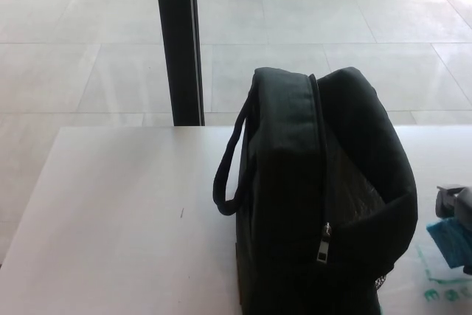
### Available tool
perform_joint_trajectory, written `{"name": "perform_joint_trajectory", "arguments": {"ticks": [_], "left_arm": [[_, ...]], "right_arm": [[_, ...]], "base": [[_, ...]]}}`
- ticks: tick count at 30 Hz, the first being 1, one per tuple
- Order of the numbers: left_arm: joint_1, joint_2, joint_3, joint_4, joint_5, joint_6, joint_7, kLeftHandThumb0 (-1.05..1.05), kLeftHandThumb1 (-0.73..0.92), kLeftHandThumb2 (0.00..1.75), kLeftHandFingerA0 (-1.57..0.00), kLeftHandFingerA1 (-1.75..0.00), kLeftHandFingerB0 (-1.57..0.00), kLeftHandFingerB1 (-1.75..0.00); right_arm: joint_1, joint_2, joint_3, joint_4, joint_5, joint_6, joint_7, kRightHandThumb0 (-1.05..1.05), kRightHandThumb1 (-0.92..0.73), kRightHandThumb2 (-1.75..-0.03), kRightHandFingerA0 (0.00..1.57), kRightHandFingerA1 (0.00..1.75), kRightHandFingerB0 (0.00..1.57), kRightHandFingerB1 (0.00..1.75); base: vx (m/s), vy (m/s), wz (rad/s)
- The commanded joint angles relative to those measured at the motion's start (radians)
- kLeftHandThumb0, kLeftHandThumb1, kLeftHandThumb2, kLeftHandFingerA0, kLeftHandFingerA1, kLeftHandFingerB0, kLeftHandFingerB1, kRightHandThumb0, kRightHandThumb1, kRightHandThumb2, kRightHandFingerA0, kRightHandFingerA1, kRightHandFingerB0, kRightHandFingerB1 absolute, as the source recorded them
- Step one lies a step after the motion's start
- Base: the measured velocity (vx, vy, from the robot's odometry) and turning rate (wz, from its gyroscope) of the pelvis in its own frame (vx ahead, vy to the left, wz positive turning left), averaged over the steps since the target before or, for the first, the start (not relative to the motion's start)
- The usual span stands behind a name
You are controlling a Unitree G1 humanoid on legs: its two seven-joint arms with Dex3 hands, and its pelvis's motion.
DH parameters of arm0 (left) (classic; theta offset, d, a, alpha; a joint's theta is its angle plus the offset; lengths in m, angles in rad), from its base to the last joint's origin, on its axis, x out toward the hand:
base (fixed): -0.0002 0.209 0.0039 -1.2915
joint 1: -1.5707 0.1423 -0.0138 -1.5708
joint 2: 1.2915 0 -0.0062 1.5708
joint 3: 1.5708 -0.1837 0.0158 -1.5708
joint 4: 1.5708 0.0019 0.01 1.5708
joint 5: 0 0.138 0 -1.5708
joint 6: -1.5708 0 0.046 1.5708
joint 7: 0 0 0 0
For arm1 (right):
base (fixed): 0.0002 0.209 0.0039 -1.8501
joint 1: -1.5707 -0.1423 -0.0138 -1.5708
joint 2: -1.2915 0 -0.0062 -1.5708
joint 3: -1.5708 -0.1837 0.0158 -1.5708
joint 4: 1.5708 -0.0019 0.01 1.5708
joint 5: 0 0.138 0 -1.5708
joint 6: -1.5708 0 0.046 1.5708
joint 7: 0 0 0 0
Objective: The robot uses its right hand to pick up the cube kept on the middle of the desk and put it inside the bag next to it
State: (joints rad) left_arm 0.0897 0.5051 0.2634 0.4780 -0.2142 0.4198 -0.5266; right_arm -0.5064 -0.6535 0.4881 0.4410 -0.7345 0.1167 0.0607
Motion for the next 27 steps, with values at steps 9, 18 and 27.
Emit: {"name": "perform_joint_trajectory", "arguments": {"ticks": [9,18,27], "left_arm": [[0.021,0.024,0.012,0.006,-0.002,-0.034,-0.022,-0.64,0.79,0.63,-0.29,-0.49,-0.35,-0.43],[0.016,0.025,0.015,0.019,0.001,-0.036,-0.016,-0.71,0.63,1.00,-0.25,-0.57,-0.31,-0.55],[0.034,0.023,0.011,0.017,0.008,-0.042,-0.008,-0.71,0.63,0.99,-0.28,-0.57,-0.29,-0.54]], "right_arm": [[-0.163,0.054,-0.365,0.026,0.216,-0.381,-0.357,-0.12,-0.62,-0.95,0.90,1.55,0.75,1.45],[-0.284,0.104,-0.407,-0.085,0.203,-0.361,-0.262,-0.16,-0.58,-1.02,0.92,1.75,0.77,1.55],[-0.380,0.187,-0.382,-0.289,0.244,-0.342,-0.133,-0.18,-0.47,-1.25,0.92,1.75,0.77,1.61]], "base": [[0.00,0.000,0.00],[0.00,0.000,0.00],[0.00,0.000,0.00]]}}
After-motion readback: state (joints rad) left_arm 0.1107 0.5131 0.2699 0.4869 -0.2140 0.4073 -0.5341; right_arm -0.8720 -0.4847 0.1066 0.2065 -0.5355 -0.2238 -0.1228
